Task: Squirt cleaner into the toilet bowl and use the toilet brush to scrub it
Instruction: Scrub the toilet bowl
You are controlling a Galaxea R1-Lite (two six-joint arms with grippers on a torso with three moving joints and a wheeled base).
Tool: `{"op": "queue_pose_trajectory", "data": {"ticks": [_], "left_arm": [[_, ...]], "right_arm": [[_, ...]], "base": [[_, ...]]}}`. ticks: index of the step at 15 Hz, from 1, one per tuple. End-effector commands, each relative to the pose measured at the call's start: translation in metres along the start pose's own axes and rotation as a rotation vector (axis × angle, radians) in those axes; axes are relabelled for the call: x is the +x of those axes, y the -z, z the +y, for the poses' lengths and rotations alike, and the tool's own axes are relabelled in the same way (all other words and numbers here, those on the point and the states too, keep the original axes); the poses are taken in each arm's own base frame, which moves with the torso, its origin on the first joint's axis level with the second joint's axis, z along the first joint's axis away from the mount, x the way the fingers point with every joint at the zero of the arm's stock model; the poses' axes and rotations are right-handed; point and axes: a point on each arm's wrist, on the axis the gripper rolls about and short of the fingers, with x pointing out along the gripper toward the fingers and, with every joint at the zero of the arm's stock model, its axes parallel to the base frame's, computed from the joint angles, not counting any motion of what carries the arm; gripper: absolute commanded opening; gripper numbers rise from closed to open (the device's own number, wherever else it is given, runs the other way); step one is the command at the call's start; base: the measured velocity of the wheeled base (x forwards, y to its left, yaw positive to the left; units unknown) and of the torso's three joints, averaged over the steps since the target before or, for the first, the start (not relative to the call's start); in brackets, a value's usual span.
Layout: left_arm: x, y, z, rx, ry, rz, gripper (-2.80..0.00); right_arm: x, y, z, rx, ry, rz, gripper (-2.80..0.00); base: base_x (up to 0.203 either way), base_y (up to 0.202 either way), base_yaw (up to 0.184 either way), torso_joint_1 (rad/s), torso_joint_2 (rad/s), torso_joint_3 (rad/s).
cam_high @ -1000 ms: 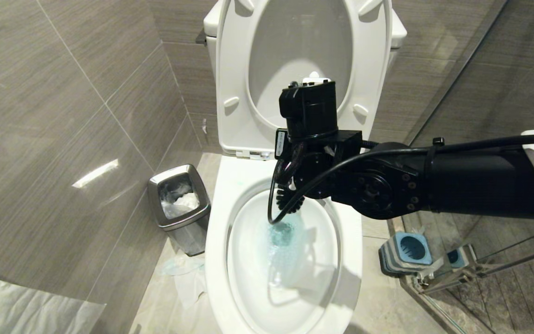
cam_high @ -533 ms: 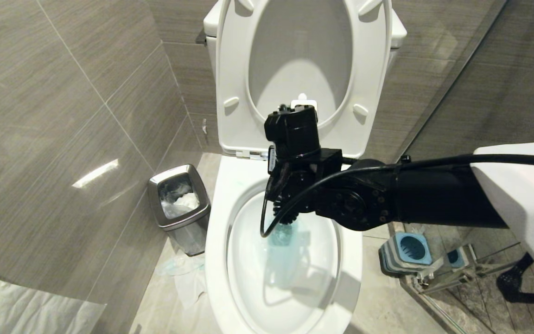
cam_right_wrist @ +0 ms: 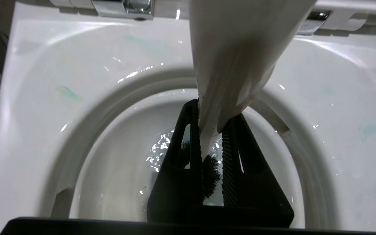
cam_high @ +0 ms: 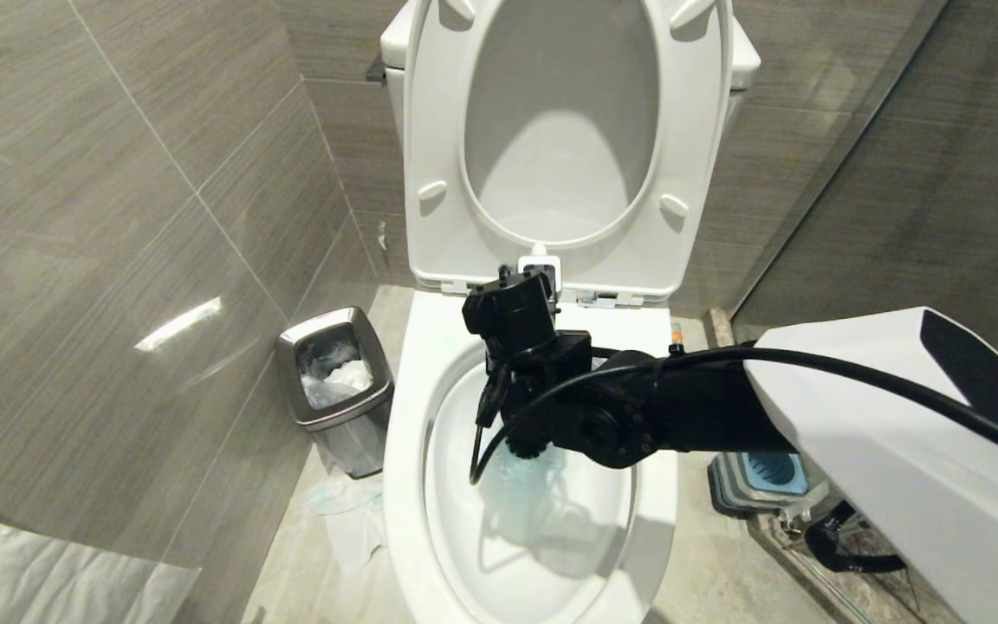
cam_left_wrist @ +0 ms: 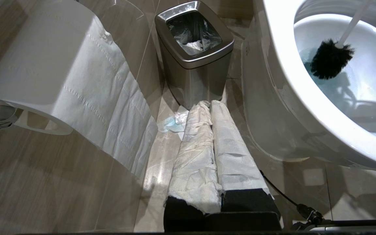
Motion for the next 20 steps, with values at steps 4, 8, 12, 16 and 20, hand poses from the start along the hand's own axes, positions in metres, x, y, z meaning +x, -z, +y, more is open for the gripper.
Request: {"op": "queue_pose_trajectory", "data": {"ticks": [4,8,12,16,20], "left_arm": [[0.000,0.000,0.000,0.000,0.000,0.000,-2.80],[0.000,0.000,0.000,0.000,-0.002,0.000,-2.80],[0.000,0.000,0.000,0.000,0.000,0.000,-2.80],[0.000,0.000,0.000,0.000,0.000,0.000,-2.80],[0.000,0.000,0.000,0.000,-0.001,0.000,-2.80]], "right_arm": [[0.013,0.027,0.006,-0.038,0.016,0.032,-2.80],[0.016,0.031,0.009,-0.041,0.018,0.033,-2.80],[0.012,0.019,0.007,-0.023,0.017,0.015,-2.80],[-0.013,-0.021,-0.001,0.031,0.000,-0.037,-2.80],[-0.058,-0.055,-0.020,0.060,-0.027,-0.068,-2.80]], "base": [[0.000,0.000,0.000,0.000,0.00,0.000],[0.000,0.000,0.000,0.000,0.00,0.000],[0.000,0.000,0.000,0.000,0.00,0.000],[0.000,0.000,0.000,0.000,0.00,0.000],[0.000,0.000,0.000,0.000,0.00,0.000]]}}
